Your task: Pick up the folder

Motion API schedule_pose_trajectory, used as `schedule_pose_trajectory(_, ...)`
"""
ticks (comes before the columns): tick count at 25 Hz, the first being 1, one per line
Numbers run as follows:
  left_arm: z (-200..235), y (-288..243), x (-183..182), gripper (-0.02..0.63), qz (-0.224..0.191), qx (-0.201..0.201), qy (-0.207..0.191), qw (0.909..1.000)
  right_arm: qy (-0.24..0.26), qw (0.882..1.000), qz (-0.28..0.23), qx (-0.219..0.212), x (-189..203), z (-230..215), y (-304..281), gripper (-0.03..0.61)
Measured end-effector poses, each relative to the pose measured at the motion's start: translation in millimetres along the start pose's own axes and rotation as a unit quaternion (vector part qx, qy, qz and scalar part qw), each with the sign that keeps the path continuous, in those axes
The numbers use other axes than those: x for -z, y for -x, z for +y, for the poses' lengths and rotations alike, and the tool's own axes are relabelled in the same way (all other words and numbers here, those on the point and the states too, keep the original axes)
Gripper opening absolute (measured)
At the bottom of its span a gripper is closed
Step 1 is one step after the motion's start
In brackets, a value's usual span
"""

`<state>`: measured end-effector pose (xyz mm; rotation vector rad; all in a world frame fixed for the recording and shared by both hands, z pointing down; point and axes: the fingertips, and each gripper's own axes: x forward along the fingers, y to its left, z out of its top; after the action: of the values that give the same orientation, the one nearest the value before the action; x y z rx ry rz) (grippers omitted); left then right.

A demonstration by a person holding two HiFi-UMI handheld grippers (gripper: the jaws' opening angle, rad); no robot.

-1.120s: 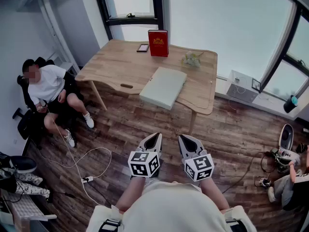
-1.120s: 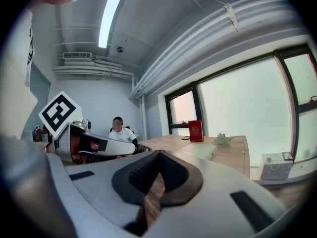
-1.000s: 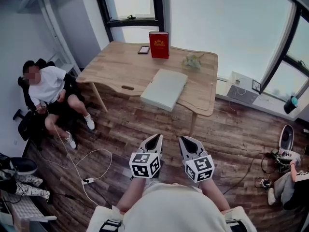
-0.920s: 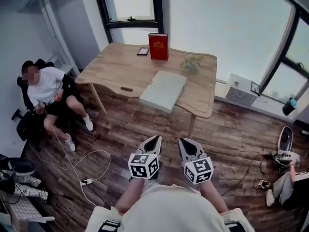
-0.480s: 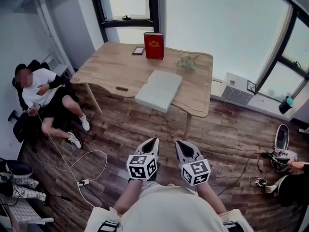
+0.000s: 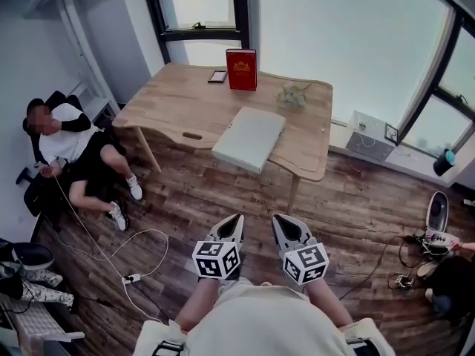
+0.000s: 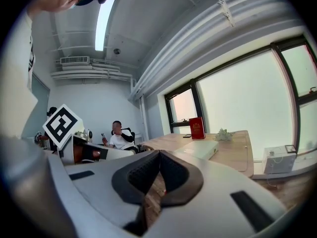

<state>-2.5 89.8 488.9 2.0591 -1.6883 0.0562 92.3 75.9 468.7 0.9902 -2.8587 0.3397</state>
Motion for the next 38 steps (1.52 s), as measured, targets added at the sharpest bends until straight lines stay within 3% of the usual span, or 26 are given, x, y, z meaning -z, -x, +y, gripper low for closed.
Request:
schedule_pose_trajectory(18,2,1,5,0.020,0.013,-0.010,0.017,0.9997,0.014,0.999,0.038,-0.029,11,7,-3,0.020)
schedule_pose_trajectory(30,32,-33,4,0.020,0.020,-0.019,0.062,0.9977,0.020,0.998,0.054,-0.024,12,-15,-33,0.020)
schedule_pose_trajectory(38,44,-80,-16,0.020,0.022,-0.011,0.034,0.9991,0.033,0.997,0.064,-0.019,0,-46,-72,0.019)
